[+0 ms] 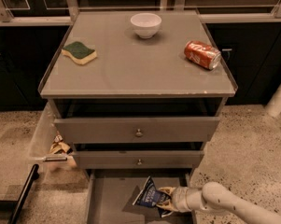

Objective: Place blue chip bag into bottom drawer

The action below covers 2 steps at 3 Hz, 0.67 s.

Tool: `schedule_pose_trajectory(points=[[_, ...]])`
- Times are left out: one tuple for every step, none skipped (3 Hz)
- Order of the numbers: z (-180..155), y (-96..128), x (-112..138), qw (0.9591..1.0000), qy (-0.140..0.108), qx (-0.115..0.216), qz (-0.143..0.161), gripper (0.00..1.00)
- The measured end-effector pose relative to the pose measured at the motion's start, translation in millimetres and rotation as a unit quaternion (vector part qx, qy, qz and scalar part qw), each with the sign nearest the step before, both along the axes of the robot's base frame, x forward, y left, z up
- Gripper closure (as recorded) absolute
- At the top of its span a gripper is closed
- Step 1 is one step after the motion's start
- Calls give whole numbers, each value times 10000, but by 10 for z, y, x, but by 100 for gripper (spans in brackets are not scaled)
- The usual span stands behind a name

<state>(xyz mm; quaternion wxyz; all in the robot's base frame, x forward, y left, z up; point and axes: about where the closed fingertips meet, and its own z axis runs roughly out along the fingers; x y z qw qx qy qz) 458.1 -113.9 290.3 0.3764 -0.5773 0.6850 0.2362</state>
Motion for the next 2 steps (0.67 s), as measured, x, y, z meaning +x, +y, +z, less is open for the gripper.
schedule_pose_trajectory(points=[[-144, 41, 132, 9999, -29, 24, -137, 100], [-432, 202, 296, 9997, -127, 205, -47, 100]])
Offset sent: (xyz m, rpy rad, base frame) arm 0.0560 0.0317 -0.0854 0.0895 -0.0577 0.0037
